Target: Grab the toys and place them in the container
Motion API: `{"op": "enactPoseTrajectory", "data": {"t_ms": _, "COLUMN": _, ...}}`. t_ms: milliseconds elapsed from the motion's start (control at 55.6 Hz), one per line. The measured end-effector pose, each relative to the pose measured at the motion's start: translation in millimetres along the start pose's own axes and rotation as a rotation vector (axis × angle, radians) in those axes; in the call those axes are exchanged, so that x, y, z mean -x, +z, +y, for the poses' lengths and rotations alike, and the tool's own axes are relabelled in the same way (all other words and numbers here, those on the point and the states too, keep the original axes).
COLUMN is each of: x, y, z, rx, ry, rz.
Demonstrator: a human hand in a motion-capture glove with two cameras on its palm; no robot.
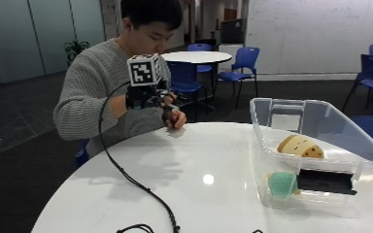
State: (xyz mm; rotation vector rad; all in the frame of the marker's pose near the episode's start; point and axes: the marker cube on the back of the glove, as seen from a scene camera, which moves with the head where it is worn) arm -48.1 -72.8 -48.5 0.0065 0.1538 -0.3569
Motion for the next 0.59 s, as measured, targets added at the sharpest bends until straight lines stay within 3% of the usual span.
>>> {"op": "enactPoseTrajectory", "data": {"t_ms": 162, "x": 51.4, "y": 52.5, "z": 49.8, "rx": -0.046, "ry": -0.120, "rz": 0.066}}
{"op": "enactPoseTrajectory", "data": {"t_ms": 234, "x": 79.1, "y": 72.2, "z": 61.4, "rx": -0.054, "ry": -0.016, "rz": -0.050}}
{"op": "enactPoseTrajectory", "data": {"t_ms": 324, "x": 93.5, "y": 88.3, "z": 69.9, "rx": -0.025, "ry": -0.004, "rz": -0.144}}
{"op": "enactPoseTrajectory", "data": {"t_ms": 593, "x": 90.2, "y": 102.4, "z": 73.4, "rx": -0.017, "ry": 0.023, "rz": -0.113}}
